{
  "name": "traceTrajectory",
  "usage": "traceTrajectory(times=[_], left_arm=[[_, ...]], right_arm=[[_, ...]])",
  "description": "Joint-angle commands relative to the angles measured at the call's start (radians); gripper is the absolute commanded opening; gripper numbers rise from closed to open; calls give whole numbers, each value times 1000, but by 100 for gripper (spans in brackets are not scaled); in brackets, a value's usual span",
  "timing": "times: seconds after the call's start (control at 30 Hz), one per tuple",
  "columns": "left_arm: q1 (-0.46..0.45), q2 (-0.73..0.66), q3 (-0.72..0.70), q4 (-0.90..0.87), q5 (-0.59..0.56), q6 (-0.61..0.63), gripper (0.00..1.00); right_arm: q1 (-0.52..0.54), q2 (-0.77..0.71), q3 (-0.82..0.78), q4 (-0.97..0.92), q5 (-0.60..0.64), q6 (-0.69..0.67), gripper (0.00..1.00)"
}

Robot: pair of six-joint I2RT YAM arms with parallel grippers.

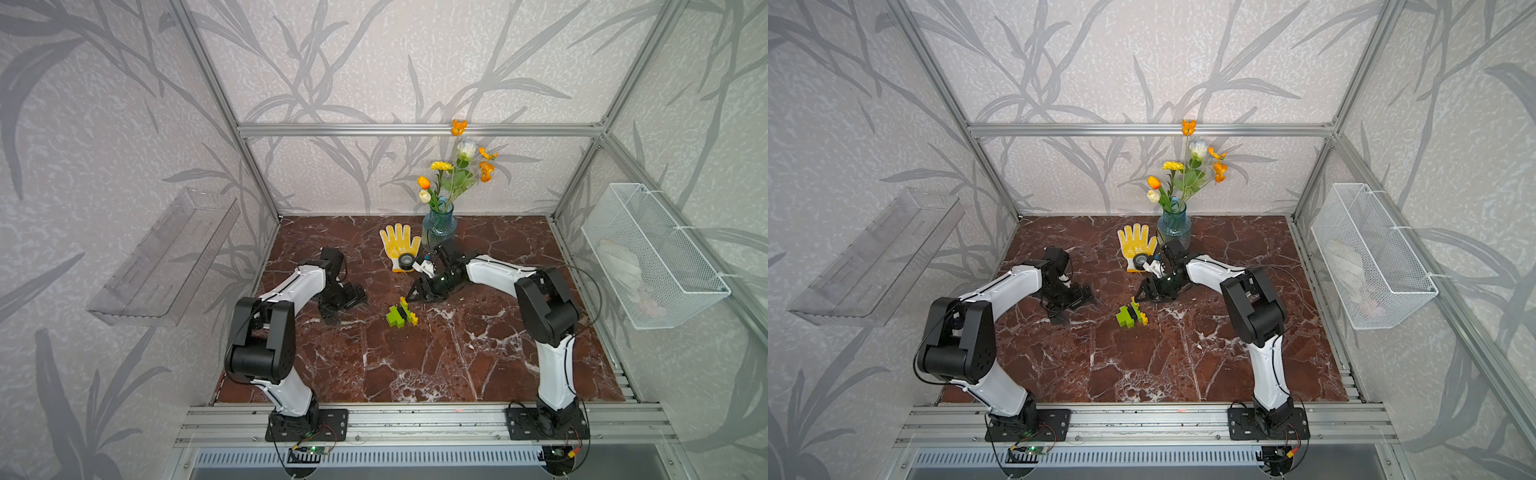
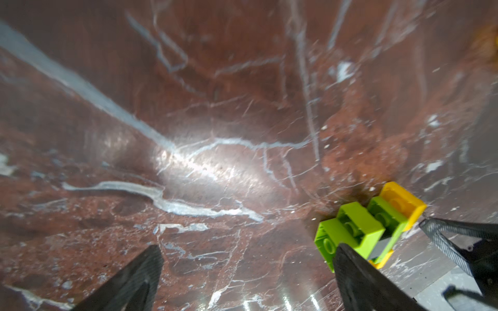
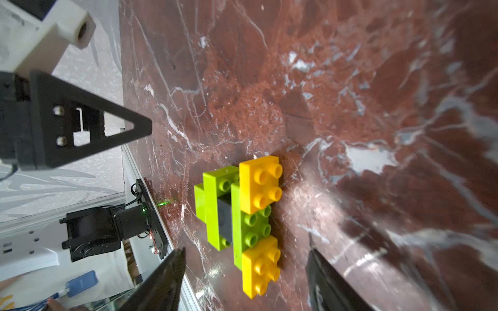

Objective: Assemble a carrot with lego
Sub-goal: Adjust the lego brick at the center of the board, then reset both arms

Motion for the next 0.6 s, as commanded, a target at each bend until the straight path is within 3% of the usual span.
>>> traceTrajectory(times=[0.0, 0.1, 0.23, 0.37, 0.47, 0.57], left_arm=[[-3, -26, 92, -22, -69, 55, 100], [-1, 3, 141, -9, -129, 139, 100], [19, 51, 175, 42, -172, 178, 100], [44, 40, 175, 141, -265, 251, 100], [52, -11, 108, 270, -360, 319, 100], [56, -95, -57, 503, -481, 413, 100]], right_arm=[[-34, -128, -38, 15, 120, -36, 80], [-75, -196, -87, 41, 202, -55, 89], [-123, -258, -141, 44, 329, -118, 92], [-175, -403, -315, 215, 454, -147, 95], [-182, -527, -477, 377, 615, -195, 99], [-194, -600, -576, 477, 698, -258, 99]])
